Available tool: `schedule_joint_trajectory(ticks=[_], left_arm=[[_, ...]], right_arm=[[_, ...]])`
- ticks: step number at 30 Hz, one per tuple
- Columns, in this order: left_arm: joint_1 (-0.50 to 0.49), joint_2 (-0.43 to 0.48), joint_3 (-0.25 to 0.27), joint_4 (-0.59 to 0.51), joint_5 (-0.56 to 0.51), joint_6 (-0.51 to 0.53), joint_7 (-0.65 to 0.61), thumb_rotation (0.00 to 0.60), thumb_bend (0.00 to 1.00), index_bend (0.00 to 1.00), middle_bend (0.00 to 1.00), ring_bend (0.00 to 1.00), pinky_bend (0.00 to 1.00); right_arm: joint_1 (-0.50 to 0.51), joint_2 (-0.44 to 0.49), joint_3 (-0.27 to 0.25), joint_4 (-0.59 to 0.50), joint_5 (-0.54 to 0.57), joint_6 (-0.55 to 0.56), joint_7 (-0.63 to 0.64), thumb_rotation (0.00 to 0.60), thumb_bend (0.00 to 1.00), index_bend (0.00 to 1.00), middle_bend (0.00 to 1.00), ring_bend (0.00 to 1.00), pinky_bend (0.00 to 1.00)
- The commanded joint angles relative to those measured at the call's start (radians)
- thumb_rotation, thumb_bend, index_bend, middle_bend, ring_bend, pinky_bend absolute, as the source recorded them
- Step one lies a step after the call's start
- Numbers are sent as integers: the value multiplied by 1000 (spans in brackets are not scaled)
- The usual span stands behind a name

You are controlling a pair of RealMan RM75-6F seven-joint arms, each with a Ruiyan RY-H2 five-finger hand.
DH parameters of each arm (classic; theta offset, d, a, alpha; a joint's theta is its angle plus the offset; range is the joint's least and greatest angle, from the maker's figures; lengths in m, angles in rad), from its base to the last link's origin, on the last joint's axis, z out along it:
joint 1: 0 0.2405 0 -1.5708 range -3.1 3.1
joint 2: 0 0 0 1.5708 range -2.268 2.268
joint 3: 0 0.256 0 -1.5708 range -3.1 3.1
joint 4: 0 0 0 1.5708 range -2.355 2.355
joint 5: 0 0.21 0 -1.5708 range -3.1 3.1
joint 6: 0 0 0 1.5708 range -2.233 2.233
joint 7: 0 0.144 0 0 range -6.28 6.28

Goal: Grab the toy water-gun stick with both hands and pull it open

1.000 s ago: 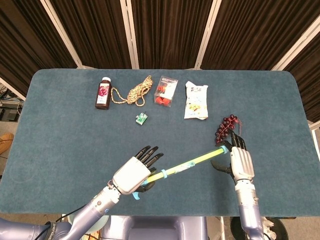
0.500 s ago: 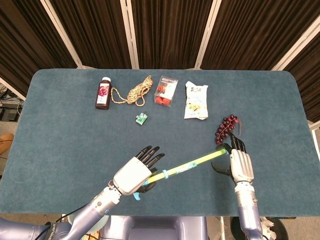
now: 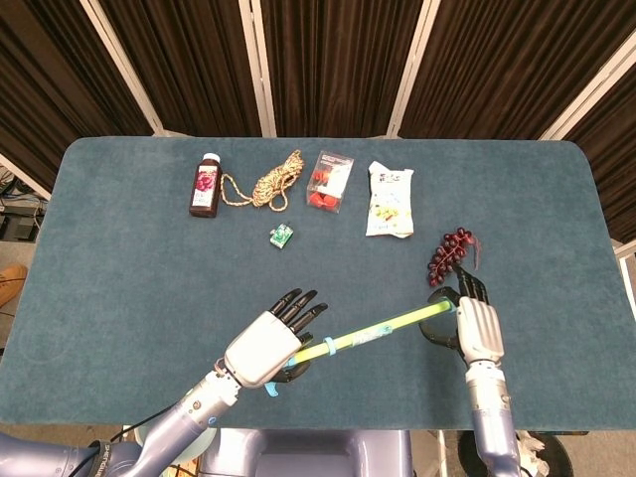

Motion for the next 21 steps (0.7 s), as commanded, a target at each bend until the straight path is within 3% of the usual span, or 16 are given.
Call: schedule_joint_trajectory(ticks=[1,10,21], left_arm=[[0,3,2,-2,0,1,0,600,390,633,121,0,122],[18,41,29,-19,27,21,-14,600,390,633,121,0,122],[64,158,71,-55,90,65,-65,600,390,633,122,0,122]], right_arm=[[1,5,3,-1,5,2,-3,600,374,709,88,0,0],[-1,55,27,22,24,3,7,600,374,735,96,0,0],[-21,155,66,82,76,-8,60,600,372,742,98,0,0]])
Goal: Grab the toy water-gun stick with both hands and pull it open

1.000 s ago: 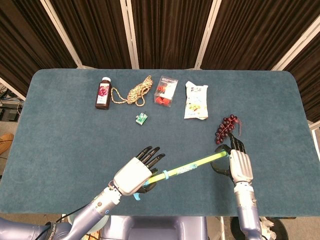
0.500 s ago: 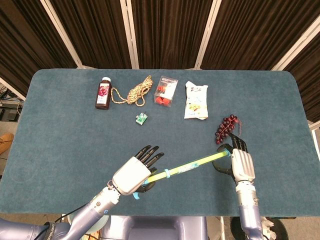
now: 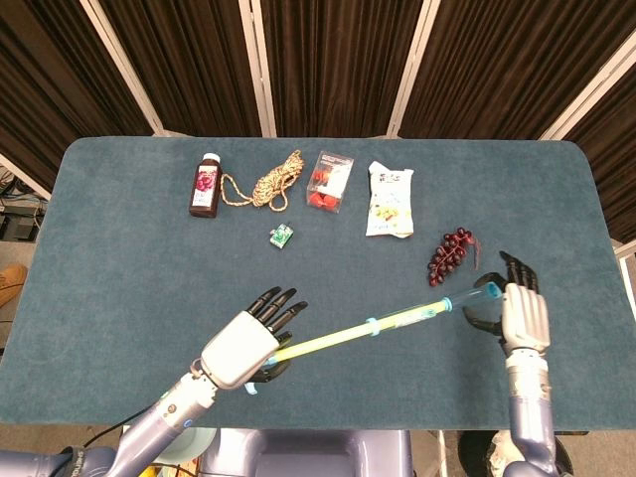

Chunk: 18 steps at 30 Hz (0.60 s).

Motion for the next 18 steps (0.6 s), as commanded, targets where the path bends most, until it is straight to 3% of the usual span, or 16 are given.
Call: schedule_joint_trajectory(ticks=[1,10,18], left_arm=[[20,40,18,-9,25,20,-29,600,390,633,122,0,122],[66,123,44,17,59,56,-122,600,391,633,122,0,122],[83,143,44,35,66,57,-164,600,390,633,121,0,122]], right_arm=[[-9,29,12,16,12,-3,19,600,373,744,97,0,0],[-35,100,20,26,25,2,56,600,374,757,98,0,0],[-46,120,16,37,33,-1,78,600,375,757,98,0,0]])
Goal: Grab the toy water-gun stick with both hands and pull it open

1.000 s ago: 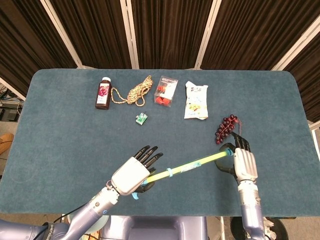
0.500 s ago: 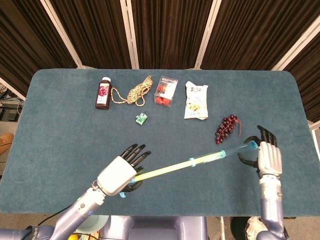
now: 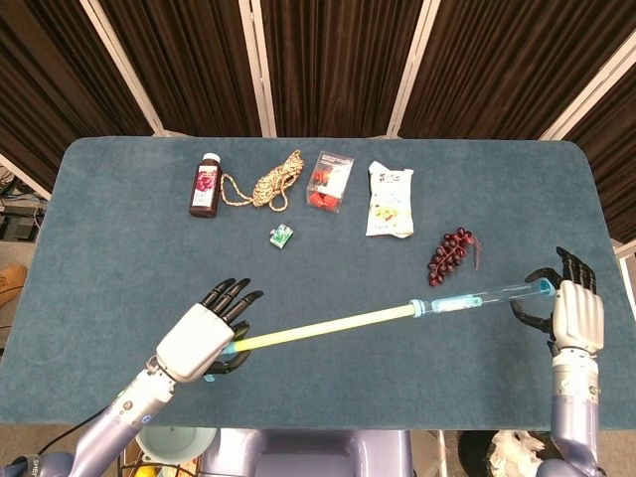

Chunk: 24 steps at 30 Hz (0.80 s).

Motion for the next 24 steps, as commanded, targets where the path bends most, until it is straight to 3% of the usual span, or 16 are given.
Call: schedule_joint_trajectory(ticks=[1,4,5,6,8,11,17,24], left_arm=[[6,1,0,7,5,0,-7,600,390,633,121,0,122],[13,-4,2,18,12,2,-11,600,382,620,115,0,122],[15,-6,3,21,10,1,-13,600,351,574,96,0,117],[17,-6,3,23,8,0,-14,600,316,520,76,0,108],[21,-1,8,24,-12,-12,2,600,191,306,17,0,73],[23,13,12,5,-56,-40,34,600,92,96,0,0,50],[35,27,9,-9,-84,-43,33,600,70,64,0,0,49],[71,58,31,-5,-54,-9,-20,600,71,62,0,0,49]], right_arm=[[-2,2,-5,6,3,-4,2,600,376,757,98,0,0],[-2,1,-8,13,5,-3,-1,600,373,740,96,0,0],[-1,1,-10,15,4,-4,-1,600,369,710,91,0,0],[-2,1,-13,16,3,-6,-1,600,362,646,82,0,0],[-3,7,-25,18,-7,-21,4,600,342,423,41,0,0],[-6,20,-42,20,-25,-43,21,600,324,222,6,0,0],[-5,40,-70,14,-48,-60,4,600,295,8,0,0,0],[-7,56,-92,-7,-42,-80,-9,600,279,7,0,0,0]])
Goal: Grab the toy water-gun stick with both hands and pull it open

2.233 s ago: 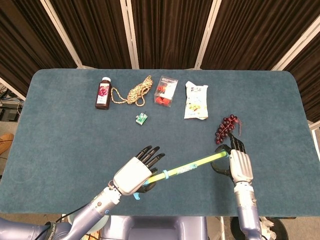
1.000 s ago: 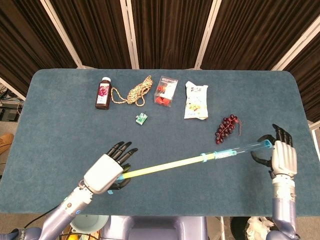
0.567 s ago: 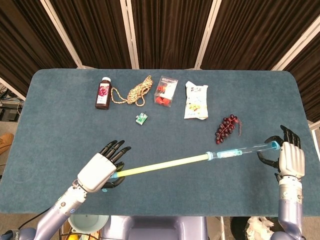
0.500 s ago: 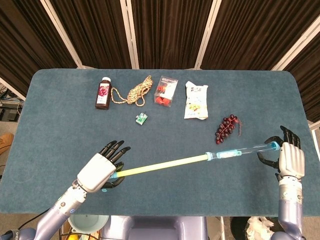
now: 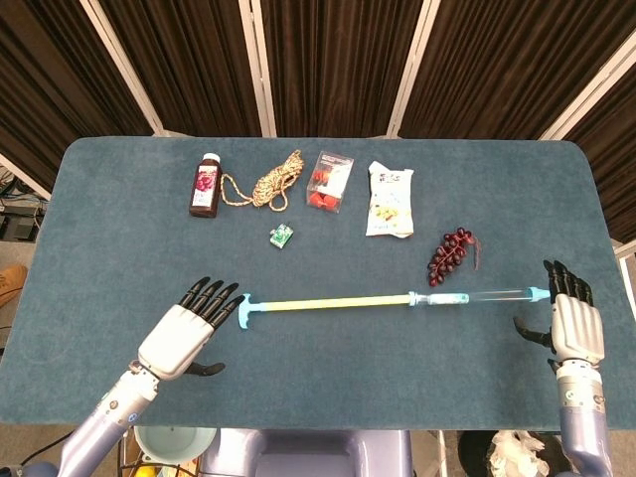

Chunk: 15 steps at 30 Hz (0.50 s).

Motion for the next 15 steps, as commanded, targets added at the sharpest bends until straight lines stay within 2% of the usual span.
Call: schedule_joint_trajectory(ticks=[1,10,15], left_arm=[[25,21,17,3,20,26,-30,600,71,61,0,0,49],[139,104,78,34,97,167,-183,600,69,15,0,0,43],[240,154,122,107,144,296,-290,600,43,0,0,0,19]], right_arm=[[-2,8,-12,-14,-7,-2,-8,600,276,8,0,0,0],[-26,32,-105,-33,-170,7,-11,600,168,27,0,0,0],[-53,38,-157,-4,-318,59,14,600,126,27,0,0,0]])
